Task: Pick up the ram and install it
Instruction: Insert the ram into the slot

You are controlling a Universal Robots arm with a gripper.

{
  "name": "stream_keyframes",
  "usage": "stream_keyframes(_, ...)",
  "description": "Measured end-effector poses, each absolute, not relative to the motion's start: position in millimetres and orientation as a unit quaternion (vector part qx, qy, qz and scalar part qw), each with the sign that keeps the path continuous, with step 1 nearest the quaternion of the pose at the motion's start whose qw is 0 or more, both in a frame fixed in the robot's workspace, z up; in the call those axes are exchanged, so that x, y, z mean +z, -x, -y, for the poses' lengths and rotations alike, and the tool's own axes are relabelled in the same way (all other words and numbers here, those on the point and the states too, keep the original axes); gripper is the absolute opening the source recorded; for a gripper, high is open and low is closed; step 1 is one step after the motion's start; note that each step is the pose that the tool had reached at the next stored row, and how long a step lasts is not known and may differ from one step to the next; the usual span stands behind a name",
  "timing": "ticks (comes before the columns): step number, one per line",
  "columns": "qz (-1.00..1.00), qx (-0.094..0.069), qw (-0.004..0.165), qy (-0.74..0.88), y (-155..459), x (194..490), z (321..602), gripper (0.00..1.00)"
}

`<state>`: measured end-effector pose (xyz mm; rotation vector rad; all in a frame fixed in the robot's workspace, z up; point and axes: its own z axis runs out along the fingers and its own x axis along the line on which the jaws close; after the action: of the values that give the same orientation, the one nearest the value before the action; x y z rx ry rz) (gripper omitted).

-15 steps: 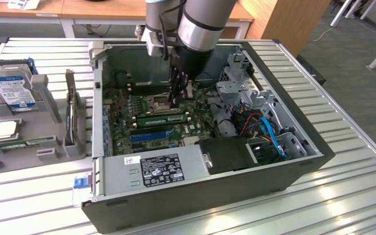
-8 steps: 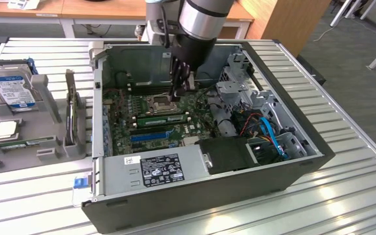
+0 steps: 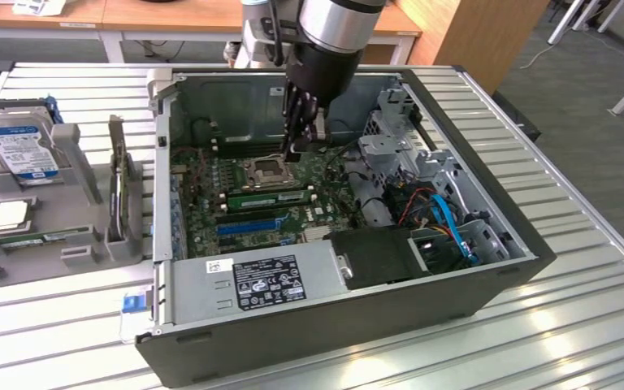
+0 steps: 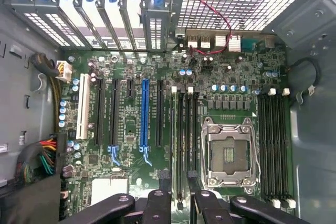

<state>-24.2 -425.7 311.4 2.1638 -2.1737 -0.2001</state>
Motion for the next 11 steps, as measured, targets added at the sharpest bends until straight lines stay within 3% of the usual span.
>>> stream_keyframes(6, 0.707, -0.062, 0.031, -0.704, 24.8, 311.5, 425.7, 0.25)
stream_keyframes(11, 0.707, -0.047, 0.016, -0.705, 27.5, 311.4, 425.7, 0.25)
